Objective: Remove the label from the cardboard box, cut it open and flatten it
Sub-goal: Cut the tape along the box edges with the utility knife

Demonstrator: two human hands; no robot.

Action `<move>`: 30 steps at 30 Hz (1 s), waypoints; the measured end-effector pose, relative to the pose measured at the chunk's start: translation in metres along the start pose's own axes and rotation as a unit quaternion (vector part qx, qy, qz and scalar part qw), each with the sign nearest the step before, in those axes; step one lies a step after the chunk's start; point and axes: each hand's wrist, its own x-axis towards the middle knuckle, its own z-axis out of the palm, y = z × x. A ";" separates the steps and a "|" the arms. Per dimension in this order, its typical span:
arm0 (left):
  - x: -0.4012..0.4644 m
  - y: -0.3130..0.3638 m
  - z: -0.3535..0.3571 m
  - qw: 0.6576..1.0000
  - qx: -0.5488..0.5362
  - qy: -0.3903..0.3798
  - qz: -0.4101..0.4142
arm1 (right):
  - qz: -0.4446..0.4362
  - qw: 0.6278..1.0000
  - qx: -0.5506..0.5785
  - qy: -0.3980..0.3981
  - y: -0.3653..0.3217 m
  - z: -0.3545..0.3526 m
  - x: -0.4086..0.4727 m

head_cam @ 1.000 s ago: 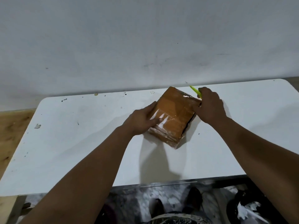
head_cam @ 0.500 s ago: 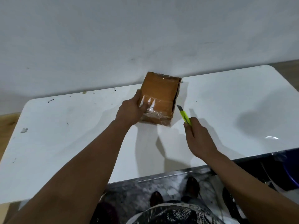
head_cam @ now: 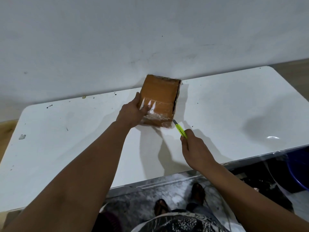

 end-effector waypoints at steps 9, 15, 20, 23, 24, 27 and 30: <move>-0.002 0.000 -0.005 1.000 -0.005 -0.031 0.001 | 0.058 0.997 -0.033 -0.043 -0.012 0.004 0.010; -0.002 -0.001 0.000 1.000 0.025 -0.002 0.002 | 0.127 0.981 -0.071 -0.130 -0.008 0.002 0.013; -0.002 -0.003 0.001 1.000 0.017 0.004 0.002 | 0.144 0.977 -0.071 -0.139 -0.009 0.001 0.015; -0.005 -0.003 0.004 1.000 0.004 0.022 -0.015 | 0.141 0.977 -0.078 -0.138 -0.006 -0.004 0.015; -0.007 -0.003 0.005 0.999 -0.010 0.032 -0.023 | 0.139 0.977 -0.084 -0.135 -0.004 -0.006 0.014; -0.013 0.004 0.004 0.995 -0.062 0.055 -0.055 | 0.122 0.981 -0.097 -0.115 0.002 -0.014 0.006; -0.014 0.010 0.001 0.990 -0.089 0.033 -0.100 | 0.111 0.988 -0.077 -0.069 0.006 -0.018 -0.005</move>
